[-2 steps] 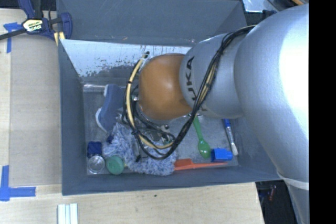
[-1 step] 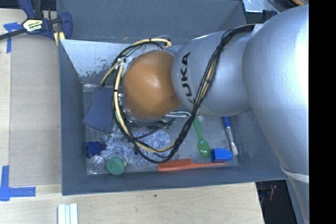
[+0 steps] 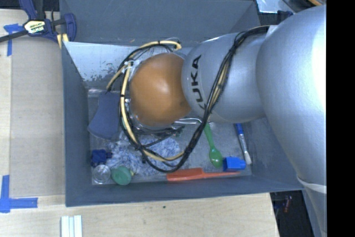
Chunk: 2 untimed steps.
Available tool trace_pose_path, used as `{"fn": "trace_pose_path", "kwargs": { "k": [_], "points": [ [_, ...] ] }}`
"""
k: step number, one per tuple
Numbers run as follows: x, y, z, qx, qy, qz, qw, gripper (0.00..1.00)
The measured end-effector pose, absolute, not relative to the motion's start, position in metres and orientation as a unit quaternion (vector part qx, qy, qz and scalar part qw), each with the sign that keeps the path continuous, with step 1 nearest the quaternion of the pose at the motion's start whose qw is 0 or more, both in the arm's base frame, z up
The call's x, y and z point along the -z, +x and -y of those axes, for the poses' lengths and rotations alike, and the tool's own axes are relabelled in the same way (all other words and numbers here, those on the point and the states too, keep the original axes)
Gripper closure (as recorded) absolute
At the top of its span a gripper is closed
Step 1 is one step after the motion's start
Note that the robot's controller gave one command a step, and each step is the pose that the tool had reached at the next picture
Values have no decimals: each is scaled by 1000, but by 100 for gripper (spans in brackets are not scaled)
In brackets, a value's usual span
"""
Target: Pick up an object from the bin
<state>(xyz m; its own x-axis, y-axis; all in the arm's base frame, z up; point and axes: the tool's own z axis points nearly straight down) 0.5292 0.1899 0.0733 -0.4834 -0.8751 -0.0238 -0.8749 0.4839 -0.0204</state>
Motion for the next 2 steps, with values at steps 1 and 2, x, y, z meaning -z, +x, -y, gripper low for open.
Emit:
{"fn": "trace_pose_path", "kwargs": {
  "k": [1, 2],
  "points": [
    [-83, 529, -190, 3, -507, -862, 17, 100],
    [-123, 527, -189, 1, -507, -862, 13, 100]
  ]
}}
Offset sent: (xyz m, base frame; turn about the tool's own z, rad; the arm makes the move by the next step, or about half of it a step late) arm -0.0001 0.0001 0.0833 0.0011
